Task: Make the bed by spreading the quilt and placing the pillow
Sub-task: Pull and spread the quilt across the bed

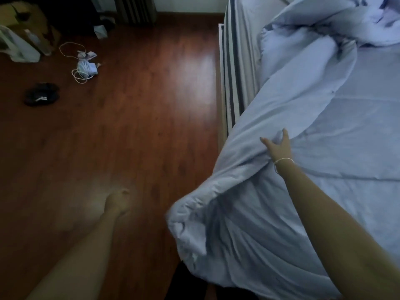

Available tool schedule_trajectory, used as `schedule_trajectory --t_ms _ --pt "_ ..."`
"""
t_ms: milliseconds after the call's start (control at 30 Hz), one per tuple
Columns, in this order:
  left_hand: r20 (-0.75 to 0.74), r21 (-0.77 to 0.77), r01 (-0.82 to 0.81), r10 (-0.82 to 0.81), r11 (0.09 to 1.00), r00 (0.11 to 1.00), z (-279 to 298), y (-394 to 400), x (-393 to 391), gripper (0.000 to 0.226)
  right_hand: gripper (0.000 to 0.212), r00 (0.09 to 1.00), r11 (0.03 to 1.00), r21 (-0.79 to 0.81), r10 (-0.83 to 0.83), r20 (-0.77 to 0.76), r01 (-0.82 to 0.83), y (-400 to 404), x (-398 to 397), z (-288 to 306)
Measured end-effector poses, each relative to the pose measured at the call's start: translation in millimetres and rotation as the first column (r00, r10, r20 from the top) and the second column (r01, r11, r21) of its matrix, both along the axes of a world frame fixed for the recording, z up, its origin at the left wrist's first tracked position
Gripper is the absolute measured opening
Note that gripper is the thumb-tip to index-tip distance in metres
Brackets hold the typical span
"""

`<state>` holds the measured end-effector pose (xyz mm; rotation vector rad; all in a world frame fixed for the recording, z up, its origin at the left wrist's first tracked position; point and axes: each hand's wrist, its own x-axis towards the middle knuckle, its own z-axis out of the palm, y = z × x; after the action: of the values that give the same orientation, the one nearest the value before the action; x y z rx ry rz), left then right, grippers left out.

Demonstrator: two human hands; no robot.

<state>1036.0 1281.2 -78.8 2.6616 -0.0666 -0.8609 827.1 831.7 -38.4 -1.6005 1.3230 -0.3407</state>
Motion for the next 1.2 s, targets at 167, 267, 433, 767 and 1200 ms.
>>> schedule_trajectory --t_ms 167,267,433,767,1200 --pt "0.063 -0.059 0.145 -0.141 0.988 0.988 20.8 -31.4 67.9 0.029 0.094 0.998 0.997 0.061 -0.038 -0.046 0.041 0.0 9.8 -1.4" --pt "0.083 -0.063 0.198 -0.193 0.978 0.978 28.6 -70.6 78.5 0.031 0.091 0.995 0.995 0.032 -0.097 -0.033 0.098 -8.3 5.0 -1.5" --pt "0.121 -0.074 0.459 -0.449 0.885 0.885 27.1 -152.1 79.6 0.038 0.085 0.978 0.981 -0.091 -0.178 -0.109 0.169 -31.2 -5.1 7.6" --pt "0.381 -0.198 0.842 -0.751 0.502 0.538 79.3 -389.6 95.1 0.042 0.102 0.957 0.972 -0.122 -0.22 -0.188 0.2 -139.1 28.3 15.1" --pt "0.473 -0.146 0.899 -0.768 0.414 0.431 101.0 -545.8 186.0 0.042 0.069 0.888 0.909 0.091 0.416 -0.195 -0.406 -90.6 197.1 -6.0"
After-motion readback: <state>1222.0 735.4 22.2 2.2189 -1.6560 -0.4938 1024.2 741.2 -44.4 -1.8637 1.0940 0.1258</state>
